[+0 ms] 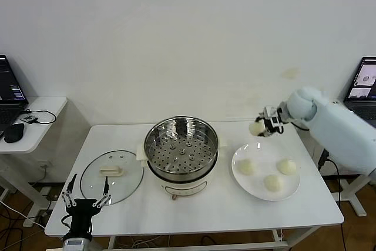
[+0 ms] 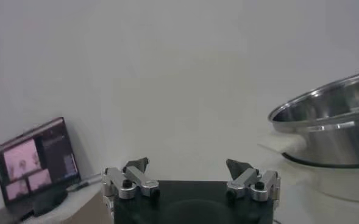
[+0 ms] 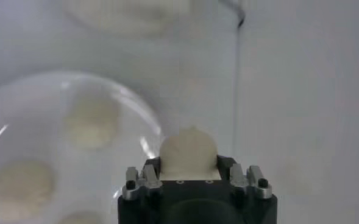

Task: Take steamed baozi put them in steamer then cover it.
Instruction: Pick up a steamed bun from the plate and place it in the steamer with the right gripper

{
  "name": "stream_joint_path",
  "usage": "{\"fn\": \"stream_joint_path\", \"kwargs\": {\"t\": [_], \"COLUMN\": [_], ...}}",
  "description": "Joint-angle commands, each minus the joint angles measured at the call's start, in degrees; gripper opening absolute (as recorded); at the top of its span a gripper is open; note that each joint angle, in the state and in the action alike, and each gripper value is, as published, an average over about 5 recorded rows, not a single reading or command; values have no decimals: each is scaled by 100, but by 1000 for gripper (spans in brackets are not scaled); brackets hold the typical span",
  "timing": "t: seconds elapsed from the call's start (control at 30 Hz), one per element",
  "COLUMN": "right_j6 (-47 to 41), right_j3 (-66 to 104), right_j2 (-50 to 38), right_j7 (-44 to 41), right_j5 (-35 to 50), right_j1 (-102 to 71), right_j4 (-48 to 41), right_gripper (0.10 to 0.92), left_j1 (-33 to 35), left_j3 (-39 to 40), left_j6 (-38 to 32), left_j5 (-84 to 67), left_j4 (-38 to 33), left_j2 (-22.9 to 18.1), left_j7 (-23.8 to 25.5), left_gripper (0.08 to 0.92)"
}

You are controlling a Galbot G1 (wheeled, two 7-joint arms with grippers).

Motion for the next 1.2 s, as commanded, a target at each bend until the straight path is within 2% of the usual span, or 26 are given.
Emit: {"fn": "stream_joint_path", "kwargs": {"t": [0.03, 0.2, 0.37, 0.67, 1.2], "right_j6": [59, 336, 660, 1458, 2853], "right_j3": [-1220, -1661, -2034, -2441, -2646], "right_j2": [386, 985, 1602, 2361, 3034], "right_j7": [119, 225, 291, 408, 977], "right_j5": [1305, 1569, 1393, 551, -1383], "right_j1": [1540, 1802, 1758, 1366, 810], "right_j4": [450, 394, 232, -324, -1338], "right_gripper": [591, 594, 594, 594, 594], "left_j1": [-91, -89, -66, 5, 22], "left_j3": [-57, -81, -71, -47, -85], "left_j6": [-154, -249, -244, -252, -329], "left_j5": [-1677, -1736, -1887, -1800, -1656], "left_j4": [282, 270, 168, 171, 181], "left_j2": [73, 18, -50, -128, -273], "left_j7": [488, 583, 709, 735, 718], "left_gripper": [823, 823, 823, 823, 823]}}
